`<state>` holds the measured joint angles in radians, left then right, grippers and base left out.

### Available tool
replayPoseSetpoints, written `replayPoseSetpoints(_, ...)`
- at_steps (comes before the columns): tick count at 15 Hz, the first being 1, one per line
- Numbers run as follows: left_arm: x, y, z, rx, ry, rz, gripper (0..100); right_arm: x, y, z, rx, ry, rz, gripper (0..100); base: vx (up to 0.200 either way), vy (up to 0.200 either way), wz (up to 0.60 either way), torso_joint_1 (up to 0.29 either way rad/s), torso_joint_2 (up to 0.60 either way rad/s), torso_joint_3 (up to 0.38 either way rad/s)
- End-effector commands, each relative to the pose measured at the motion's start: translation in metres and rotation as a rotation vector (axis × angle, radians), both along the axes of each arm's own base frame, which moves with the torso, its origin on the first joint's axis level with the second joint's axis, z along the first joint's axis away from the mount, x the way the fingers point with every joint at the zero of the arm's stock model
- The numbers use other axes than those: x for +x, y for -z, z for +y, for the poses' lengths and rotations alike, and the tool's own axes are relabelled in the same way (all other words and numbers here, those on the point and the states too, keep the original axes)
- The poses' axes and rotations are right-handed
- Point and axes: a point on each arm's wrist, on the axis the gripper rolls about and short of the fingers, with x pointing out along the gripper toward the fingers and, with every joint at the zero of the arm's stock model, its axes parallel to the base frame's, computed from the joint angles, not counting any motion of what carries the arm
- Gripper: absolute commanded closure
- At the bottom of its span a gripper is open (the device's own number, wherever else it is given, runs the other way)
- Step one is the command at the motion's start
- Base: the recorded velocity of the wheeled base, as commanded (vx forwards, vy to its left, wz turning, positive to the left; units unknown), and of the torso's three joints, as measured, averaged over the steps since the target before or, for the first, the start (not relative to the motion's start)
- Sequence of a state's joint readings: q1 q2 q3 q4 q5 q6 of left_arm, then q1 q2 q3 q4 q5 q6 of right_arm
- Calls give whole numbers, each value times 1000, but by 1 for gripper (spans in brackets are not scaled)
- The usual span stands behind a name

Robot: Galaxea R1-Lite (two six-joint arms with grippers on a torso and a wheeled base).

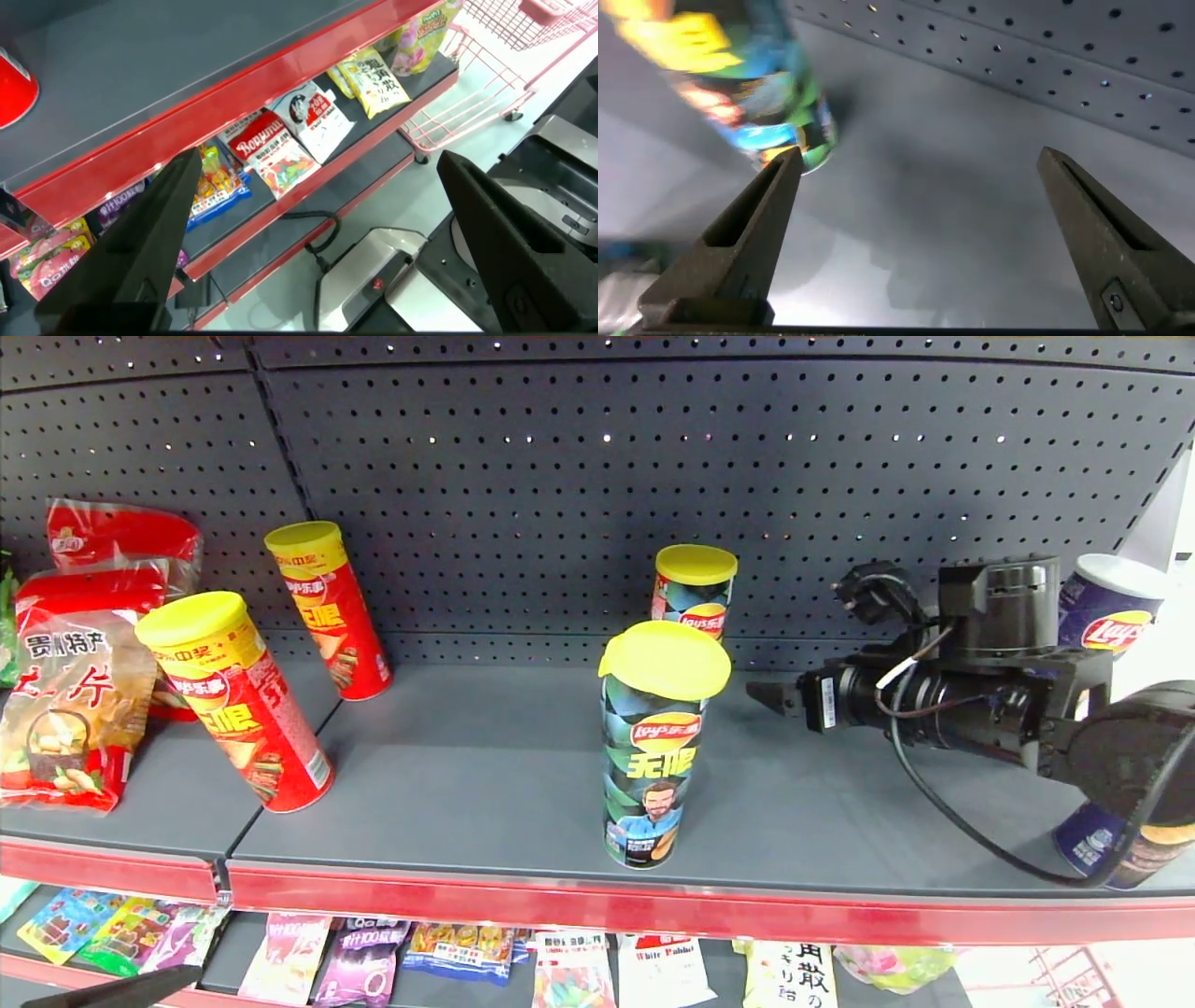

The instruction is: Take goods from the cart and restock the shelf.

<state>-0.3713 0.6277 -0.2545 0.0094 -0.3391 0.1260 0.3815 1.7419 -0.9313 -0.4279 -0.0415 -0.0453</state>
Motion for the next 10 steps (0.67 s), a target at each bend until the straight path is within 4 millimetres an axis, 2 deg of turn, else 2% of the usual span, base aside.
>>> replayPoseSetpoints(1, 0, -2, 0, -3, 0, -6, 0, 18, 20, 8, -25, 6, 49, 0, 0, 0, 0, 0, 0, 0)
replayPoseSetpoints(4, 1, -2, 0, -2, -1, -2, 0, 27, 32, 11, -50, 38, 72, 0, 0, 0, 0, 0, 0, 0)
replayPoseSetpoints(10, 1, -1, 0, -1, -2, 2, 0, 41, 35, 20, -49, 30, 64, 0, 0, 0, 0, 0, 0, 0)
